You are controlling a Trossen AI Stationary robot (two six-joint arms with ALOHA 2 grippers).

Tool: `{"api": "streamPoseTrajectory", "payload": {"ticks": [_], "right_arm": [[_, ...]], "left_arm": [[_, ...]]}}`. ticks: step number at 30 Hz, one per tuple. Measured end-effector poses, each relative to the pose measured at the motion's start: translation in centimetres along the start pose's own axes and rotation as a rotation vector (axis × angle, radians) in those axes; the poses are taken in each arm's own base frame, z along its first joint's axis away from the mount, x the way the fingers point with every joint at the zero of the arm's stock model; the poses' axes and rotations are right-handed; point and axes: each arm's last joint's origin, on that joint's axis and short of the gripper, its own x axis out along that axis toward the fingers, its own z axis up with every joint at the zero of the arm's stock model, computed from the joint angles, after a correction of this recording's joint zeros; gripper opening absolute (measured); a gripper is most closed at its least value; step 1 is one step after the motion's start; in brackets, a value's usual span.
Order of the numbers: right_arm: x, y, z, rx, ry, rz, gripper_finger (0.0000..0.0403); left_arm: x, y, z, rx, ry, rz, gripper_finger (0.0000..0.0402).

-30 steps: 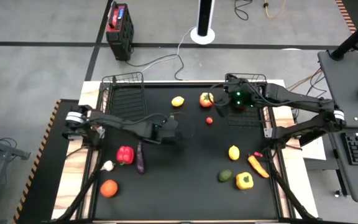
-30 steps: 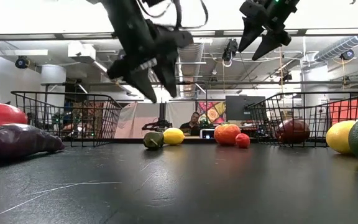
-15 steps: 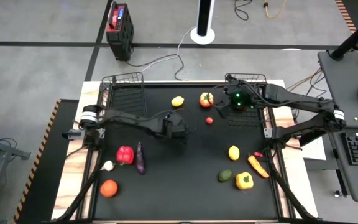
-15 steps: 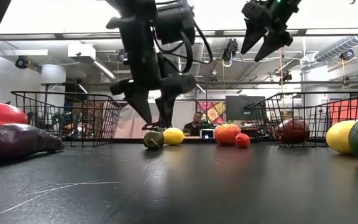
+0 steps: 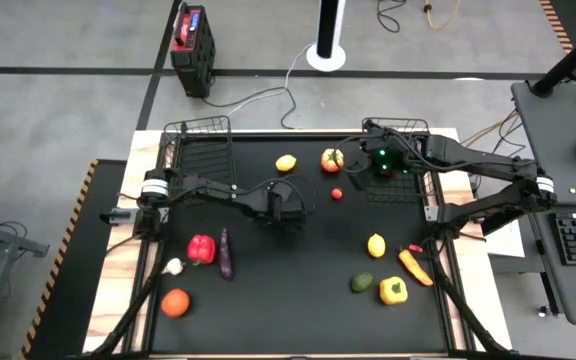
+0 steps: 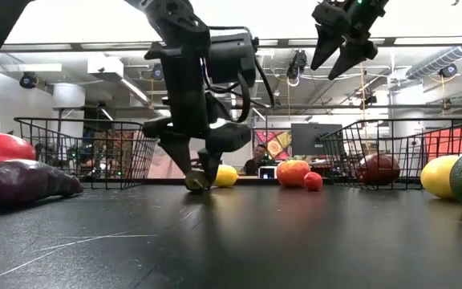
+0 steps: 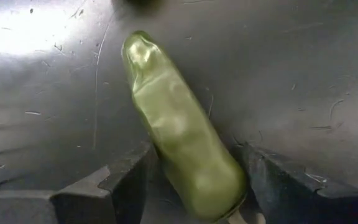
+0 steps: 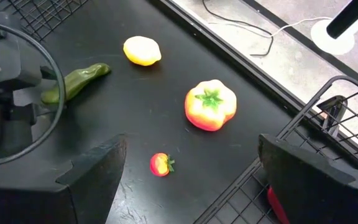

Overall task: Sort produce into baskets
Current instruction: Put the green chili pepper into the left wire basket

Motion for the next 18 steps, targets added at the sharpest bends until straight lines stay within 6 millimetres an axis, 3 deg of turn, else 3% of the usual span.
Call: {"api": "streamPoseTrajectory", "payload": {"ticks": [18], "right_arm": [[0.27, -0.02, -0.27, -0.004, 0.011, -0.004, 0.0354]], "left_arm": [[0.75, -0.31, -0.37, 0.033, 0.027, -0.003, 0.0217]]}}
